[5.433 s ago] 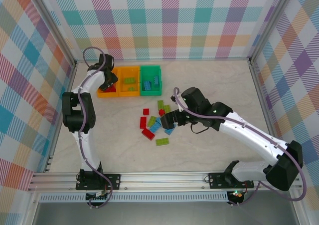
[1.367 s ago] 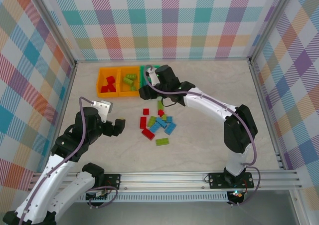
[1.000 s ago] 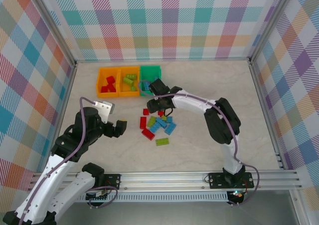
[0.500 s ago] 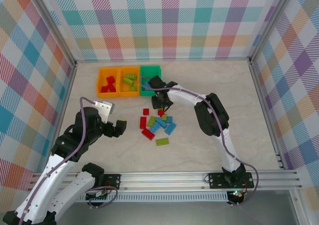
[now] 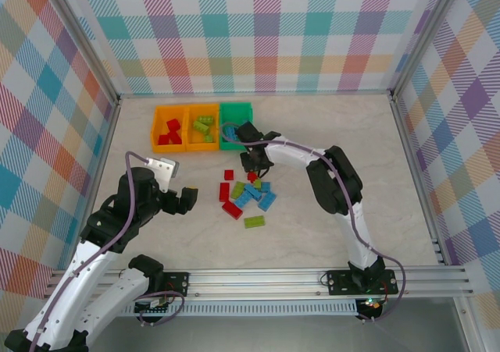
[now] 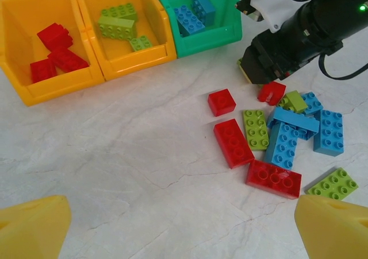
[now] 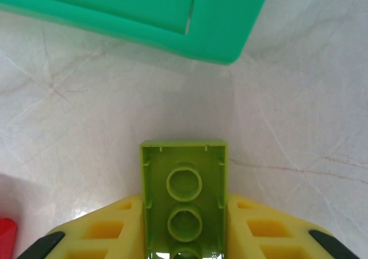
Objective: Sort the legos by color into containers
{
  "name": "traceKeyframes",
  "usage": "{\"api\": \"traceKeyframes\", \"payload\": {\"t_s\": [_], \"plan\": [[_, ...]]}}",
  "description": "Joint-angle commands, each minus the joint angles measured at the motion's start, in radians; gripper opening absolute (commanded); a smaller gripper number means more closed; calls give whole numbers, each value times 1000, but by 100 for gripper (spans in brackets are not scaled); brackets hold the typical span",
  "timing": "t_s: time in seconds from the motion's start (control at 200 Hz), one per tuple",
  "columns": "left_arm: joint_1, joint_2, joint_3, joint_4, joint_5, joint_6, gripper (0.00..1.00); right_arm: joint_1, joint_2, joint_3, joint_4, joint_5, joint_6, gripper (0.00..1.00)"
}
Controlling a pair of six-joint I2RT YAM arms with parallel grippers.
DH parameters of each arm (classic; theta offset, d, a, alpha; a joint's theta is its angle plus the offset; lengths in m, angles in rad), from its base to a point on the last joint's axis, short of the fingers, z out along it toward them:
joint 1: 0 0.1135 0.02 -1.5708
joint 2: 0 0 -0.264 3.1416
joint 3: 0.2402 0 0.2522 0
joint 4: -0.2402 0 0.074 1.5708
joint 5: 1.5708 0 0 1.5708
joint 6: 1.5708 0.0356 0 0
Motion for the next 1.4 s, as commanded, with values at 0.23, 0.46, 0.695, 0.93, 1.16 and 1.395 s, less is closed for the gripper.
{"api": "traceKeyframes", "payload": {"t_s": [0.23, 0.46, 0.695, 0.93, 1.16, 1.395], "plan": [[-4, -14, 1, -18, -20, 17, 100, 60, -337, -205, 420, -93, -151, 23], [-4, -19, -3, -18, -42, 17, 100, 69, -155, 2, 586, -161, -253, 22], [-4, -20, -5, -16, -56, 19, 100, 70, 141, 403, 459, -172, -294, 23], [-4, -23, -7, -12, -61, 19, 100, 70, 328, 740, 256, -151, -288, 57], [-4, -27, -12, -3, -118, 0, 100, 70, 247, 689, 178, -222, -321, 61], [-4, -14, -20, 22, -192, -67, 100, 70, -208, -28, 545, -306, -318, 70]]}}
